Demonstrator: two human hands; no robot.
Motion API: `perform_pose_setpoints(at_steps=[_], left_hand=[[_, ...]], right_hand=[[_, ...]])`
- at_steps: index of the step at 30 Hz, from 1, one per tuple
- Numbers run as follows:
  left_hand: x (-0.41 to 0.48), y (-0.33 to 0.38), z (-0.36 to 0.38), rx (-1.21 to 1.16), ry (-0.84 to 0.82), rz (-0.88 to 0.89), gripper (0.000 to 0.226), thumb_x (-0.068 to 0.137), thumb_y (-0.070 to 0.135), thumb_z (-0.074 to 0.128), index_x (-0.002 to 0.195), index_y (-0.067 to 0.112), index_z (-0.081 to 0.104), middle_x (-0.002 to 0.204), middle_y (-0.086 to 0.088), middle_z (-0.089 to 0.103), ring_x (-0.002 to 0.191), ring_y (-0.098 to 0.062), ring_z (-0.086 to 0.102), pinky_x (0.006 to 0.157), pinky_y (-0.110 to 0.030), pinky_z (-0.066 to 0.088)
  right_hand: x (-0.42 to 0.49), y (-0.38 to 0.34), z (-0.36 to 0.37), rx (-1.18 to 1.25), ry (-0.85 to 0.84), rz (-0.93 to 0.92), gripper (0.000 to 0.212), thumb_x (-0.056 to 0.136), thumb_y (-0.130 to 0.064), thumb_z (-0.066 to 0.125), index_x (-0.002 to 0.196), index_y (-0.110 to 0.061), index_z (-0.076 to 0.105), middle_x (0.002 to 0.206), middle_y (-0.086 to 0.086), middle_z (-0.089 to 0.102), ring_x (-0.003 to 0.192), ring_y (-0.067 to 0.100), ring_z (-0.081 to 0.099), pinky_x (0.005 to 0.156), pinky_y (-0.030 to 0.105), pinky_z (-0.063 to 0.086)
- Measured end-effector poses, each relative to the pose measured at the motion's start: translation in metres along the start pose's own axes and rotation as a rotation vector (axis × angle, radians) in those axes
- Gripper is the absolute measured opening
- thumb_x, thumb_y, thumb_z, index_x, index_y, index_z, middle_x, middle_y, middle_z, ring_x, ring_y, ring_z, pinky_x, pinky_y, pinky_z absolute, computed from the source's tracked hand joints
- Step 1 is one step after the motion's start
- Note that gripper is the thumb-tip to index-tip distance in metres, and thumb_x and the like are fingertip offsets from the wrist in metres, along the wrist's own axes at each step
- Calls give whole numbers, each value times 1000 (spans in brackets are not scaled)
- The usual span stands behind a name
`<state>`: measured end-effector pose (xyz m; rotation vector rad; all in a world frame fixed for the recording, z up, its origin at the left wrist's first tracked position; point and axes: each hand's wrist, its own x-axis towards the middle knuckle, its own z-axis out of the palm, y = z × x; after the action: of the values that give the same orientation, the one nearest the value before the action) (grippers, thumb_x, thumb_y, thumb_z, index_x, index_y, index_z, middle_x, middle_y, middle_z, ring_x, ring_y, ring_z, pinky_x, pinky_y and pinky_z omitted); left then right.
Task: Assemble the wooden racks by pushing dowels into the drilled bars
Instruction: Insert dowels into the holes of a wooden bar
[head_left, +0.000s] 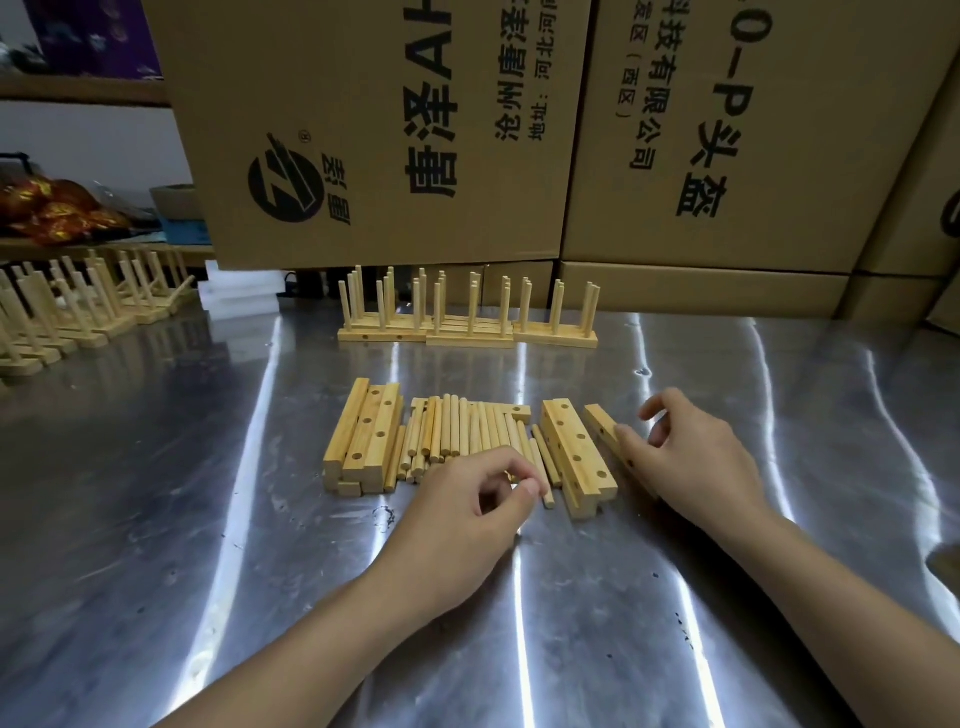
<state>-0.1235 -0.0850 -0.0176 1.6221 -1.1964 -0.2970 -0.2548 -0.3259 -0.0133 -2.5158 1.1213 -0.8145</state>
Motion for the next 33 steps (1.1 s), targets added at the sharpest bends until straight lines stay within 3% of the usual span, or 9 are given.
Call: perform_pose_setpoints(at_steps=[6, 10, 12, 15, 17, 19, 24, 27, 33], left_hand=[[0, 0, 1, 1, -4, -1, 18, 106, 28, 63, 92, 36, 72, 65, -6, 63, 68, -30, 61, 64, -36, 47], [3, 4, -4, -57, 74, 28, 17, 106, 26, 64, 96, 37, 72, 70, 1, 65, 59, -18, 57, 57, -29, 45], [6, 10, -12, -150, 148, 21, 13, 103, 33, 67, 111, 43, 69, 88, 10, 70, 60, -10, 63, 55, -27, 51], [10, 15, -32, -357, 191, -40, 42, 98, 50, 69, 138, 52, 55, 115, 19, 70, 76, -21, 76, 57, -29, 58], [12, 18, -45, -476, 177, -74, 43, 98, 42, 72, 139, 47, 60, 117, 8, 75, 82, -27, 77, 58, -29, 59], [14, 19, -56, -481, 172, -74, 29, 95, 33, 75, 124, 33, 75, 106, -3, 78, 79, -25, 73, 57, -27, 58], [14, 15, -87, -308, 181, -102, 24, 88, 42, 77, 104, 23, 80, 96, -7, 80, 78, -15, 71, 65, -23, 55], [11, 14, -105, -85, 151, -27, 26, 85, 51, 80, 98, 29, 82, 91, 4, 78, 80, -6, 69, 70, -19, 52], [8, 9, -132, 399, -36, -113, 34, 60, 70, 87, 86, 49, 82, 109, 24, 67, 112, 4, 53, 90, -28, 41]], right_hand=[[3, 5, -5, 33, -39, 39, 31, 90, -58, 67, 108, -35, 60, 82, -12, 69, 80, 11, 64, 70, 39, 57], [8, -20, -43, 661, 3, 61, 16, 98, -38, 70, 98, -24, 78, 85, 1, 77, 75, 17, 70, 63, 34, 53], [0, -41, -61, 819, -149, 0, 14, 102, -35, 67, 101, -30, 80, 90, 1, 79, 72, 11, 69, 57, 26, 53], [-25, -69, -62, 934, -476, -36, 18, 102, -35, 64, 106, -29, 81, 93, 1, 78, 61, 11, 63, 51, 21, 48], [-40, -80, -52, 999, -578, -28, 22, 106, -31, 60, 106, -24, 81, 92, 7, 77, 53, 10, 54, 48, 20, 42], [-50, -85, -43, 1039, -552, -19, 25, 107, -34, 59, 103, -23, 81, 89, 9, 77, 52, 11, 50, 48, 21, 39], [-61, -75, -29, 813, -286, -263, 21, 91, -44, 81, 109, -37, 74, 91, -8, 77, 72, 9, 66, 62, 20, 51], [-62, -65, -24, 569, -69, -359, 20, 86, -51, 74, 106, -47, 70, 99, -21, 72, 88, 9, 67, 73, 18, 49], [-61, -59, -15, 352, -84, -443, 23, 96, -34, 72, 118, -37, 76, 130, -20, 57, 130, 12, 43, 111, 32, 34]])
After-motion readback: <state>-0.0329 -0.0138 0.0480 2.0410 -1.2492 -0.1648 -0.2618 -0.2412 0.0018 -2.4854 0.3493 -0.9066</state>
